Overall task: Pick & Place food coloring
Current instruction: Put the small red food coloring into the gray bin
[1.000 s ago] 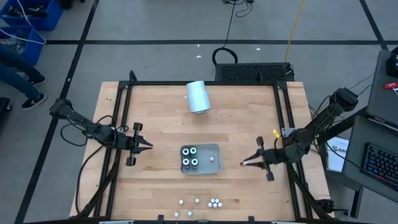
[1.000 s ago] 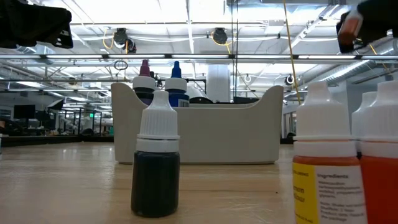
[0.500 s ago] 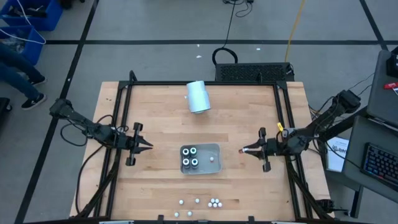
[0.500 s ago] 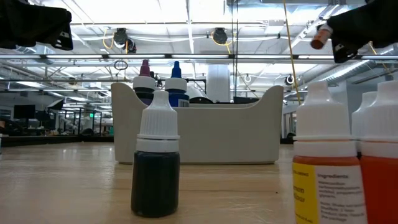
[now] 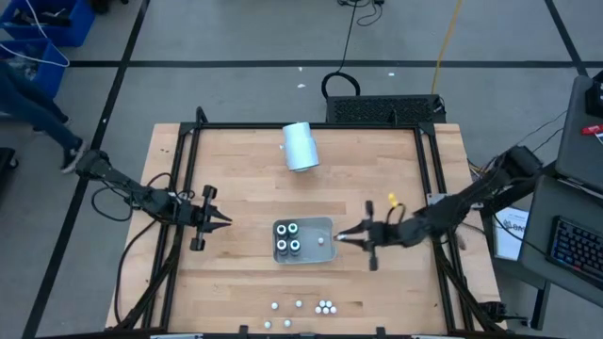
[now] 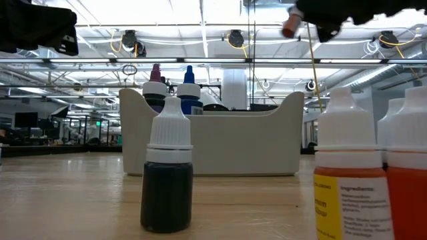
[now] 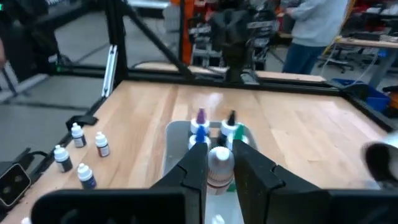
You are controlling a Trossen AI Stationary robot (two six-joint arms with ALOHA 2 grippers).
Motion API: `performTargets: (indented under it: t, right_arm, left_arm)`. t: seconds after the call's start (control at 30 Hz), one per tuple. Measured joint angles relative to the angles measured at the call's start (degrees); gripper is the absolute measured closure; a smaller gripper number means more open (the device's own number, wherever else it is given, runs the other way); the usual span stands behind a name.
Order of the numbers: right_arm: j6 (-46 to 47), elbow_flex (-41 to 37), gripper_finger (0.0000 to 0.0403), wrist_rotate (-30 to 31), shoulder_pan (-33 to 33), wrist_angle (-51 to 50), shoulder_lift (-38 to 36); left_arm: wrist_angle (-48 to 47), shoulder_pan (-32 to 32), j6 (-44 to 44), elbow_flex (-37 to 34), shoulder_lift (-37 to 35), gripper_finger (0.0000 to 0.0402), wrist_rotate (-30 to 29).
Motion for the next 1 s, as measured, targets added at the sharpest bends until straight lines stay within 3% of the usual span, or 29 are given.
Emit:
performTargets:
  t: [0.23, 0.5, 1.0]
  right_arm:
    - [0.14, 8.94, 0.0355, -2.16, -2.50, -0.03, 15.70]
    - [4.09, 14.74, 0.0355, -8.03, -5.34, -0.02, 26.97]
    - [5.20, 16.78, 0.0355, -9.06, -8.93, -0.83, 33.16]
  left_arm:
    - [0.00, 0.00, -0.43, 0.00, 0.00, 0.0360, 0.00]
    - [0.00, 0.00, 0.20, 0.00, 0.02, 0.0360, -0.02]
    - [0.15, 0.00, 1.36, 0.00, 0.02, 0.0360, -0.04]
